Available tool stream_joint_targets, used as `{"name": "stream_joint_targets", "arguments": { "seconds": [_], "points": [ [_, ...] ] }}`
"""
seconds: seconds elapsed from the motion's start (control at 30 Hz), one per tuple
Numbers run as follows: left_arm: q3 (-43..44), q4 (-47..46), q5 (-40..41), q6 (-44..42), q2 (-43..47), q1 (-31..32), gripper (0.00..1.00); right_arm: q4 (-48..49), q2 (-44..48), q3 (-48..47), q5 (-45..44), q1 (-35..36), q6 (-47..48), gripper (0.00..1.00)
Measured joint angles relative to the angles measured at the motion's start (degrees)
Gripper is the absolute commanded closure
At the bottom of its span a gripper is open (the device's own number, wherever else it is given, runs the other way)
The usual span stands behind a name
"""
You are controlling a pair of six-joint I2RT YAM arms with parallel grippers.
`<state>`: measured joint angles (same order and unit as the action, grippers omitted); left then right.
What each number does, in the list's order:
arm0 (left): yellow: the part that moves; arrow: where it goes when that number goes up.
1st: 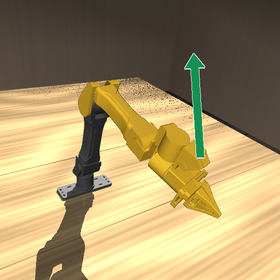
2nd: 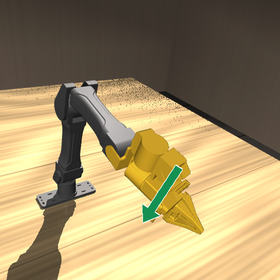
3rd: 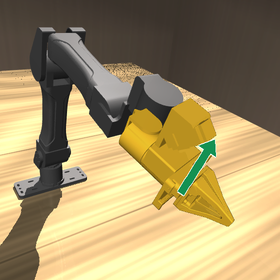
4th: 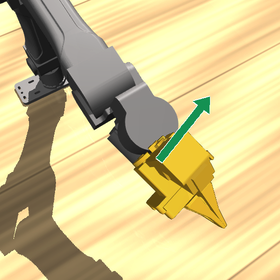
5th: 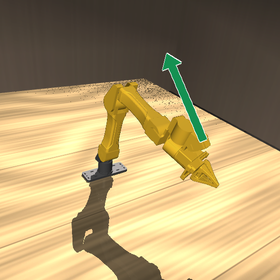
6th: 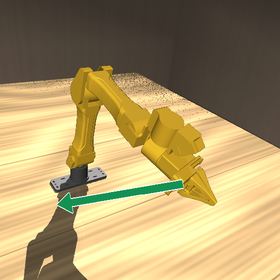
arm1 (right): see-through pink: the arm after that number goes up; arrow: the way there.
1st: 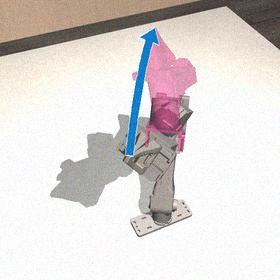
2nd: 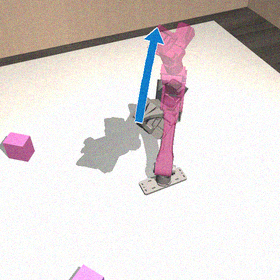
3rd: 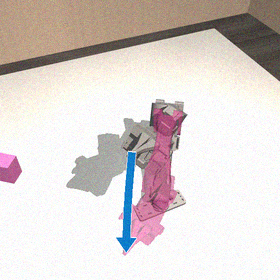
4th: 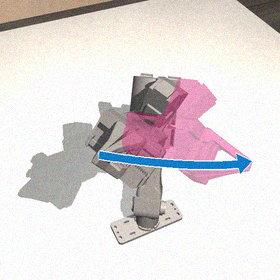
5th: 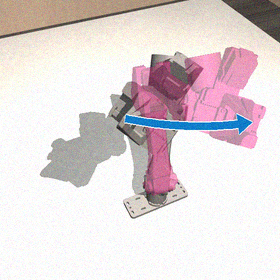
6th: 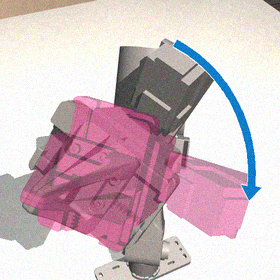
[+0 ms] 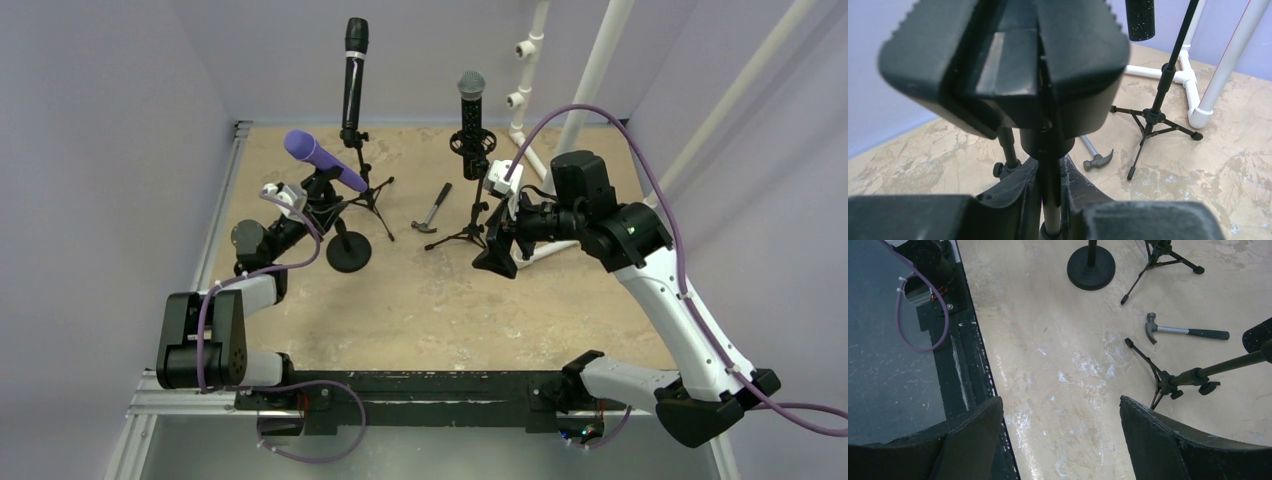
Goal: Remove the microphone from the stand
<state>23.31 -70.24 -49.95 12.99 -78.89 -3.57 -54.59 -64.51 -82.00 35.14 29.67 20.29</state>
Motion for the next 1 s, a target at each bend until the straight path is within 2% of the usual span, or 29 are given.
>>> {"name": "stream_joint_targets", "arguments": {
  "seconds": [0.03,0.07,0.27,0.53,0.77,1.0],
  "points": [
    [0.00,-0.04,-0.24,0.07,-0.04,0.02,0.98,0.02,0.00,0.00,-0.09,0.02,0.07,0.17],
    [0.00,-0.09,-0.61,0.33,-0.07,0.02,1.00,0.02,0.00,0.00,-0.09,0.02,0.11,0.17],
    [0.00,-0.33,-2.60,1.60,0.15,0.00,1.00,0.17,0.00,0.00,-0.26,0.07,-0.24,0.19],
    [-1.36,2.99,-10.62,6.23,5.90,1.20,1.00,0.20,-0.02,0.00,-0.96,0.48,-0.81,0.12],
    [-2.64,6.75,-14.86,7.02,13.33,9.57,1.00,0.72,-2.08,-0.15,-0.15,2.05,-0.70,0.12],
    [-2.49,8.39,-15.02,6.69,12.59,17.29,1.00,2.38,-7.02,-2.08,0.37,4.94,0.63,0.10]
  ]
}}
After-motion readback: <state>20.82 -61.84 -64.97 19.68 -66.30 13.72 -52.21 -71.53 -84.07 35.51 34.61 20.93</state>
